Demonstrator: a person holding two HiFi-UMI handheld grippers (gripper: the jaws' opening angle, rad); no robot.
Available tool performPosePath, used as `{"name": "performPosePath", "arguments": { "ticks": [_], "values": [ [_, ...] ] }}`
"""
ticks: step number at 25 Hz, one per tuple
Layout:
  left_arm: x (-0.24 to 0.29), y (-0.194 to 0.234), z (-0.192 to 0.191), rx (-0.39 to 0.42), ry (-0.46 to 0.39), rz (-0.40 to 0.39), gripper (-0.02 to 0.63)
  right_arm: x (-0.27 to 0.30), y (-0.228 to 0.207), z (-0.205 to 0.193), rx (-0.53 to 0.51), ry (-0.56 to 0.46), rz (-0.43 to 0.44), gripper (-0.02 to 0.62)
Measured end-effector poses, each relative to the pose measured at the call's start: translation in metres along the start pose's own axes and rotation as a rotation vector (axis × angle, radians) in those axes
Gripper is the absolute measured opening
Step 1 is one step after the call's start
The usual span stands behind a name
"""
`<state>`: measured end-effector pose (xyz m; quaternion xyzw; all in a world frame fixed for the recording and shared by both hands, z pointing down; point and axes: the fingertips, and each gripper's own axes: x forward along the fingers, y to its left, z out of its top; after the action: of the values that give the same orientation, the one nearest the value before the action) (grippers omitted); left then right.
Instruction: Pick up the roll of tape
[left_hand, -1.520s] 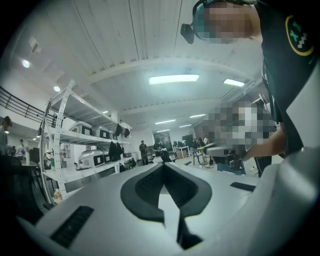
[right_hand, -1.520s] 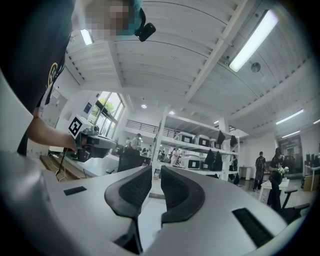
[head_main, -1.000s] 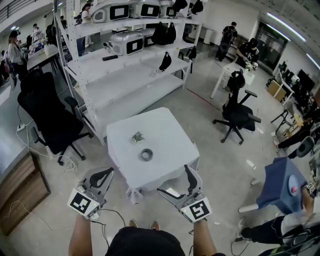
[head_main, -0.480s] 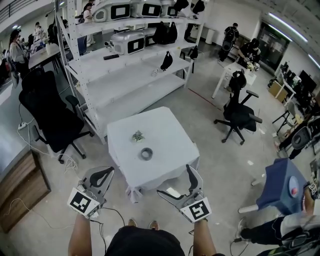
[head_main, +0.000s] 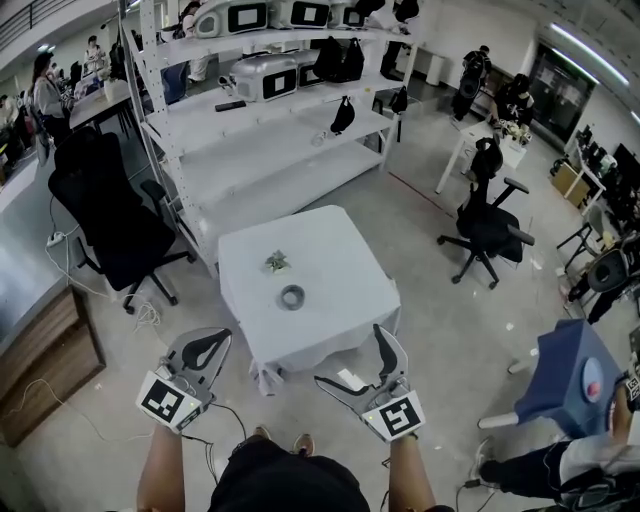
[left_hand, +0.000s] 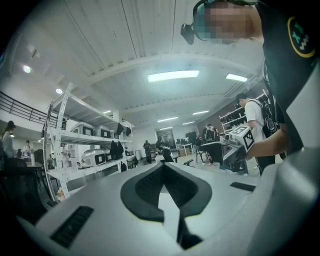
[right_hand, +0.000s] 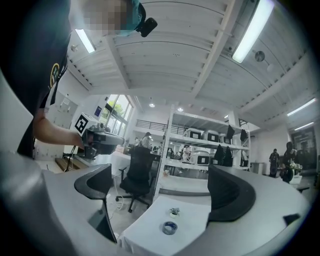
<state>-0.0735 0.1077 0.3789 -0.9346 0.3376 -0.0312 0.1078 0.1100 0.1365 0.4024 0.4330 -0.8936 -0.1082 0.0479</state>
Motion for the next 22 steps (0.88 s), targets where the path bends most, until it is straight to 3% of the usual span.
{"name": "performPosePath", "arguments": {
  "ticks": [11,22],
  "values": [
    [0.011,-0.009,-0.007,0.002,0.026,-0.006,0.017,0.004,-0.005,-0.008,0.009,-0.017,0.036,0.598],
    [0.053,0.052,-0.029,-0.018,-0.001,-0.037,0.017,0.068,-0.036,-0.024,-0.033,0.03,0.025,0.598]
  ]
}}
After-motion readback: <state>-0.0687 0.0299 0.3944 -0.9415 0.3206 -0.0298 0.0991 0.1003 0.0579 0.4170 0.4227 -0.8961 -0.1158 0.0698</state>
